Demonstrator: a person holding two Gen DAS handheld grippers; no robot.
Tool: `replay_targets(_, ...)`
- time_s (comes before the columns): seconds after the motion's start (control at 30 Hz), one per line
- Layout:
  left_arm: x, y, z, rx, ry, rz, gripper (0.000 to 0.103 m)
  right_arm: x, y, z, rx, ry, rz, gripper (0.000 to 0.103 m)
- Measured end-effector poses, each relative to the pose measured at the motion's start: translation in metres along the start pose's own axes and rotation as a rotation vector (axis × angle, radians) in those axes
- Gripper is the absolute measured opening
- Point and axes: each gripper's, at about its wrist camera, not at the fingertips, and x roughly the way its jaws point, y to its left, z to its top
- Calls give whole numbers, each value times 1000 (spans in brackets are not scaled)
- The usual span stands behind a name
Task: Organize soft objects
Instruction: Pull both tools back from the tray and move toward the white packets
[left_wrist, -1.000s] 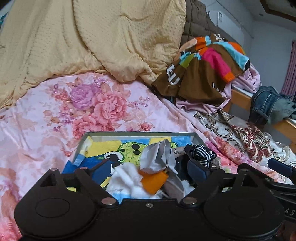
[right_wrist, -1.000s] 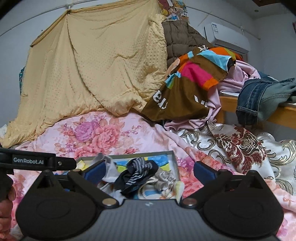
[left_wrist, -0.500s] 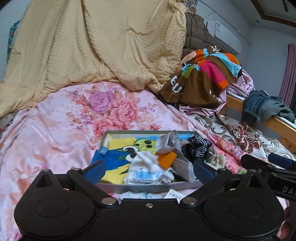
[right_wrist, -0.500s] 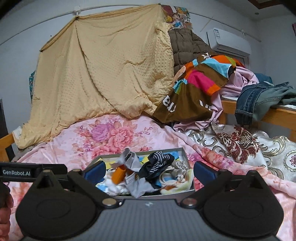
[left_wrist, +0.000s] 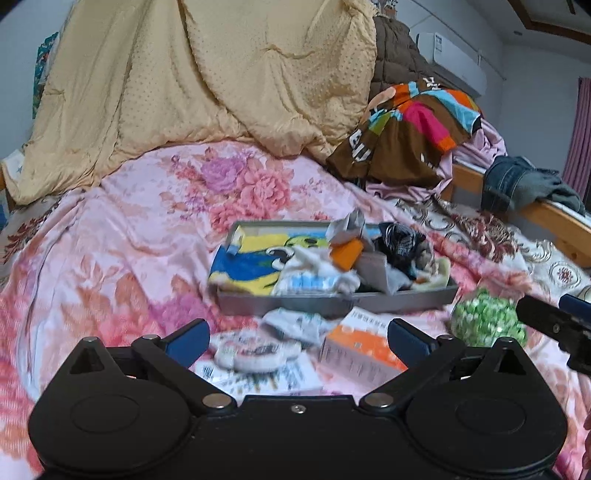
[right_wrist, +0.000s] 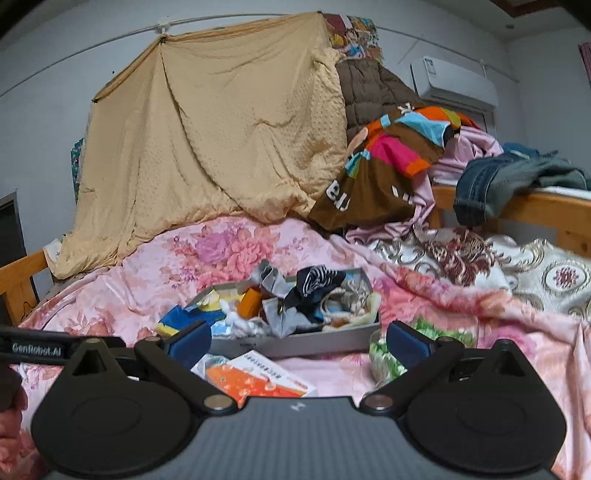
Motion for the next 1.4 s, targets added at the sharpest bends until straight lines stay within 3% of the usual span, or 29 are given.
replay_targets(0.2,-11,5,-18,-2,10,32,102,0,5,-14,5,32,17,103)
replay_targets(0.53,-19,3,-31,110,19,67,102,11,14,-39,-28,144,13,103)
replay_targets(0.87,-23,10,-52,77,53,74,102,13,11,-44,-43,177,7,103)
replay_targets(1.4,-21,18,-58,39,75,89,102,14,20,-49,-112,194,10,103)
